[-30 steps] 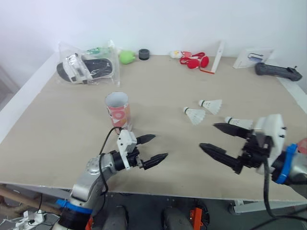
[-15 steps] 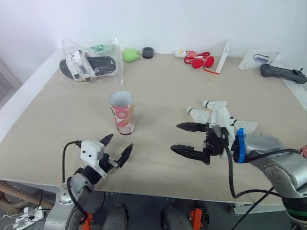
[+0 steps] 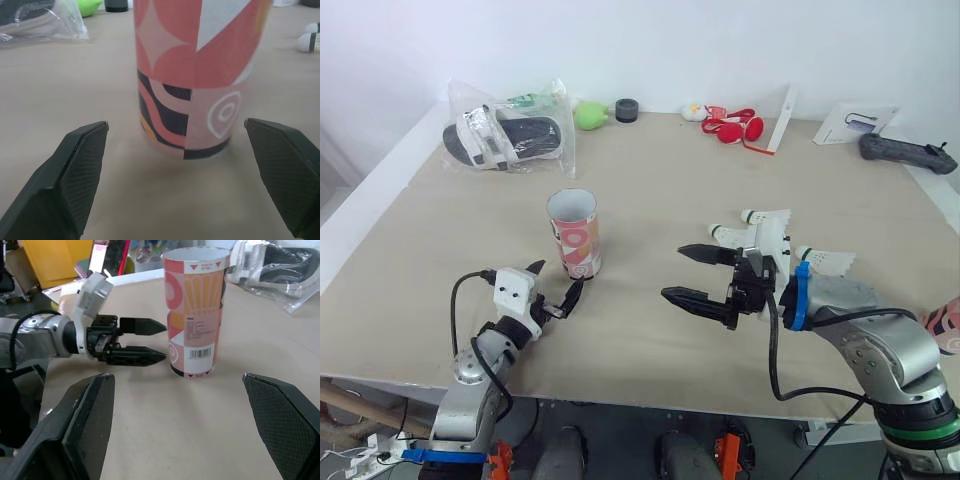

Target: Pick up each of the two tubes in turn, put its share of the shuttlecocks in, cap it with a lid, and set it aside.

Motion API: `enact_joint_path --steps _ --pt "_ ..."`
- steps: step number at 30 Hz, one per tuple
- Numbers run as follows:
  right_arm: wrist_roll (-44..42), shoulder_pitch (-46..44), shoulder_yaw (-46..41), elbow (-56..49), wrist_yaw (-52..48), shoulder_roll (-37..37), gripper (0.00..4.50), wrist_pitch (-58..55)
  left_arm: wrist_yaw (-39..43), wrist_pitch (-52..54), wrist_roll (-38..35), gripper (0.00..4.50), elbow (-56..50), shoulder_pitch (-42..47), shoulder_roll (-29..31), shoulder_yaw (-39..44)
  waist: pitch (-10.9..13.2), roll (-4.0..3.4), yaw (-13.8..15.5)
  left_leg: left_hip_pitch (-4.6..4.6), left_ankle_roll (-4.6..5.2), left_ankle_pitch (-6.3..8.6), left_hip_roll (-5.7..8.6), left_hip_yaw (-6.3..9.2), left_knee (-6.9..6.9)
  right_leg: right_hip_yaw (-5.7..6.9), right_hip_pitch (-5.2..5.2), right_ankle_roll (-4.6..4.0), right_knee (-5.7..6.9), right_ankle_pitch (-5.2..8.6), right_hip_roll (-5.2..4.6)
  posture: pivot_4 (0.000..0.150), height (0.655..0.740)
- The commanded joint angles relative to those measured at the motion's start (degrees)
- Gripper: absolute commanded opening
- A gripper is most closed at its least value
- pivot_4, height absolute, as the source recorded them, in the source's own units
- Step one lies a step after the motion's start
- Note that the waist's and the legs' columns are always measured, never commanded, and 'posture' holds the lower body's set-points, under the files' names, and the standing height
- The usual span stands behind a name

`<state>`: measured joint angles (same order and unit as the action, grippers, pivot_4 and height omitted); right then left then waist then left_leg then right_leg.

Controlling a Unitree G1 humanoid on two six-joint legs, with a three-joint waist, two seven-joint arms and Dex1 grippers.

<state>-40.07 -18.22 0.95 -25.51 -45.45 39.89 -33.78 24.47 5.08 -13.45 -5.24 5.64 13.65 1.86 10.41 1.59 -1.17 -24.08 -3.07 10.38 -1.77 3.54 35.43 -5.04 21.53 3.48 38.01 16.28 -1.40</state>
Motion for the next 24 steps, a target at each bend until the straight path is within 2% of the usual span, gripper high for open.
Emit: enact_joint_path --steps 1,10,21,24 --pt "-0.3 0.5 -2.0 -4.0 1.9 -0.9 4.40 0.0 2.6 -2.2 0.6 4.50 4.8 5.8 -0.4 -1.9 0.0 0.00 0.0 -0.10 0.00 -0.02 0.00 0.15 0.05 0.15 0.02 0.01 0.00 0.01 0.02 0.150 0.7400" --pt "-0.3 2.6 -2.2 -7.5 5.5 -2.5 4.40 -0.9 6.1 -6.4 1.5 4.50 18.9 17.8 -0.5 -2.3 0.0 -0.01 -0.2 -0.14 0.00 -0.02 0.02 0.28 0.04 0.22 0.02 -0.07 0.04 0.00 0.02 0.150 0.7400" --pt "-0.3 4.0 -2.4 -9.4 7.7 -3.2 4.40 -1.1 8.9 -10.8 2.3 4.50 27.4 22.7 -1.4 -2.7 0.0 -0.01 -0.2 -0.15 -0.02 -0.03 0.05 0.33 0.05 0.26 0.01 -0.06 0.06 0.01 0.01 0.150 0.7400" --pt "-0.3 4.1 -2.5 -9.7 8.0 -3.3 4.50 -1.1 9.2 -11.0 2.2 3.78 27.9 22.9 -1.7 -2.7 0.0 -0.01 -0.2 -0.15 -0.02 -0.03 0.05 0.34 0.05 0.27 0.01 -0.07 0.06 0.00 0.01 0.150 0.7400"
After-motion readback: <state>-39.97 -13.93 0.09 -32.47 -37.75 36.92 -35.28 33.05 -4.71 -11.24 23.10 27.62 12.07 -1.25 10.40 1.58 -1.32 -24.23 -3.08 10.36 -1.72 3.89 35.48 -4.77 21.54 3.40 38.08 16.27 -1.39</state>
